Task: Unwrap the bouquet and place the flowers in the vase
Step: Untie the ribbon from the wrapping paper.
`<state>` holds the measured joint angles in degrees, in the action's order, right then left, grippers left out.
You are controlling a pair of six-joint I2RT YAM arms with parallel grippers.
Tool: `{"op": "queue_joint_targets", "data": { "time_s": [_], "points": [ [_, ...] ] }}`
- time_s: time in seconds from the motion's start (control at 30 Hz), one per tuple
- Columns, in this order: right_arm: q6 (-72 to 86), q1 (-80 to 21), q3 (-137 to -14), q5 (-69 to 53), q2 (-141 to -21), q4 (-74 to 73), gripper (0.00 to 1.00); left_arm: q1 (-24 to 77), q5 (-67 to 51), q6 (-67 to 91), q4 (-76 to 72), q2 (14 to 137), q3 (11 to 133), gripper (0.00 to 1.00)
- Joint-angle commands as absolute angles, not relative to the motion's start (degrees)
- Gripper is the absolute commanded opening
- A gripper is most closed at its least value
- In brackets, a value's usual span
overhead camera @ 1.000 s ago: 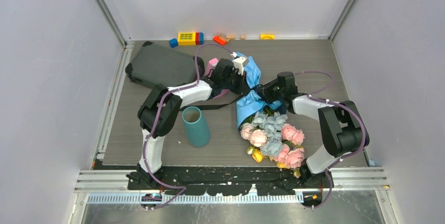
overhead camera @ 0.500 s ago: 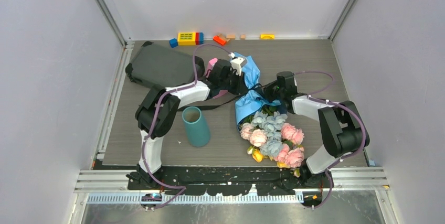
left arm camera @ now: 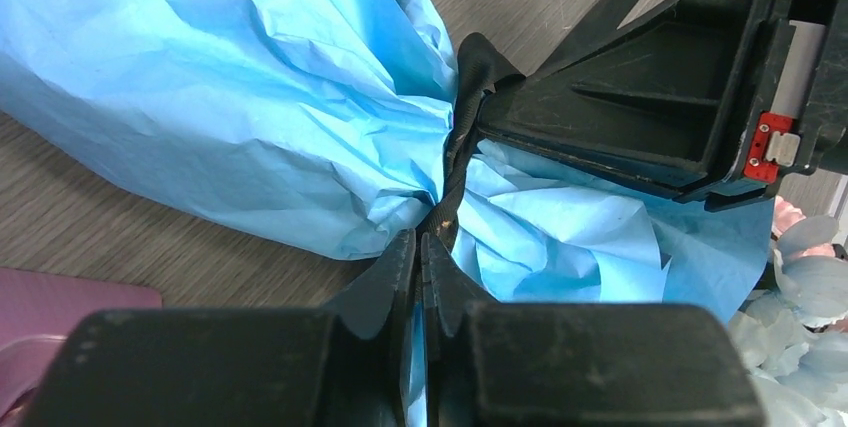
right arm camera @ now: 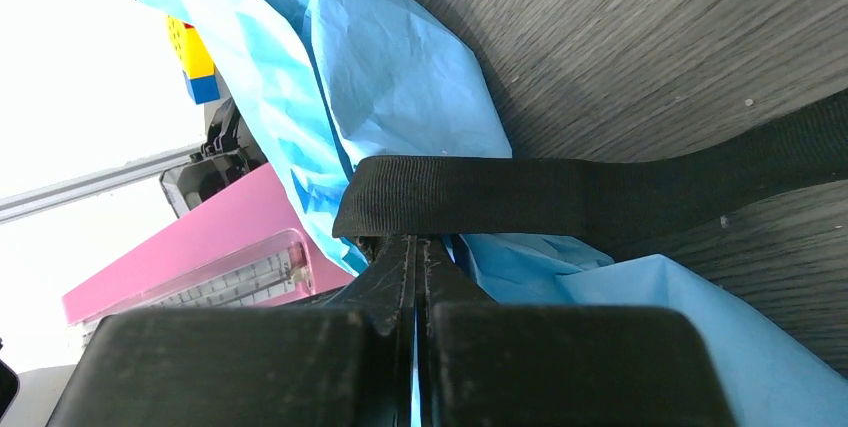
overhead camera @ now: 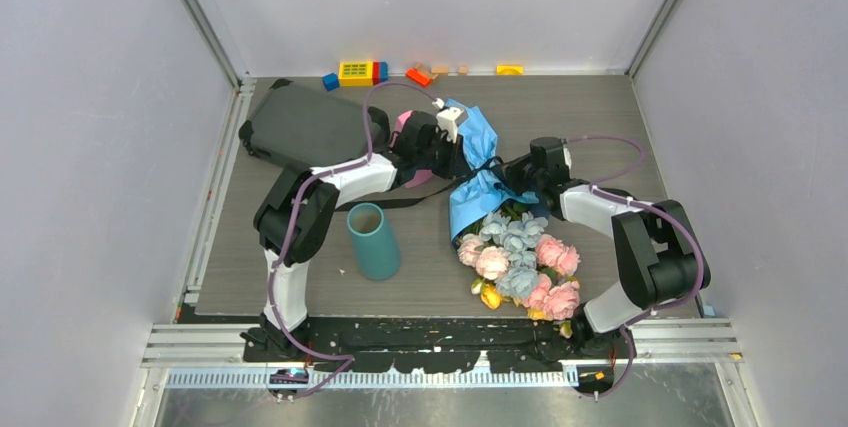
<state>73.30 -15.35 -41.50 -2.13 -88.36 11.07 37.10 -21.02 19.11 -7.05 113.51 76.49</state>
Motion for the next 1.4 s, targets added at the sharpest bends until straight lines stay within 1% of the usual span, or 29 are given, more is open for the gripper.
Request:
{"op": "queue_joint_targets", "data": {
  "time_s": [0.0,0.13,0.23,0.3,0.47,0.63,1.03,1.2,1.27,1.37],
  "points": [
    [72.9,-15.2,-41.2,-0.2,-86.0,12.2,0.0,36.9,-23.5,18.7,-10.4,110.3,75.9,0.11],
    [73.0,-15.2,-41.4,-0.4,-86.1,12.4,0.0,36.8,-26.6,19.8,-12.0,111.0,76.6,0.27],
    [72.9,-15.2,-41.4,-0.6,-86.1,12.5,0.0,36.9,-26.8,19.9,-10.9,112.4,78.3,0.31],
    [73.0,-15.1,-41.4,-0.6,-85.9,12.5,0.0,36.9,-26.2,19.7,-10.4,112.8,78.9,0.32],
    [72.9,-15.1,-41.4,-0.7,-86.0,12.5,0.0,36.9,-25.1,19.4,-8.9,114.0,80.5,0.32],
    [72.9,-15.0,-41.8,-1.2,-86.6,12.8,0.0,36.8,-25.3,19.4,-8.5,115.0,81.4,0.27],
    [72.9,-14.9,-41.7,-1.3,-86.6,12.8,0.0,37.0,-24.8,19.0,-5.9,117.2,83.0,0.29],
    [72.9,-14.9,-41.6,-1.3,-86.6,12.9,0.0,37.2,-24.9,19.0,-6.1,117.0,83.0,0.27],
    [72.9,-14.9,-41.6,-1.3,-86.6,13.0,0.0,37.3,-24.8,19.0,-6.5,116.9,82.8,0.25],
    [72.9,-14.9,-41.5,-1.4,-86.8,13.0,0.0,37.3,-24.9,19.2,-6.7,116.8,82.8,0.26]
  ]
}}
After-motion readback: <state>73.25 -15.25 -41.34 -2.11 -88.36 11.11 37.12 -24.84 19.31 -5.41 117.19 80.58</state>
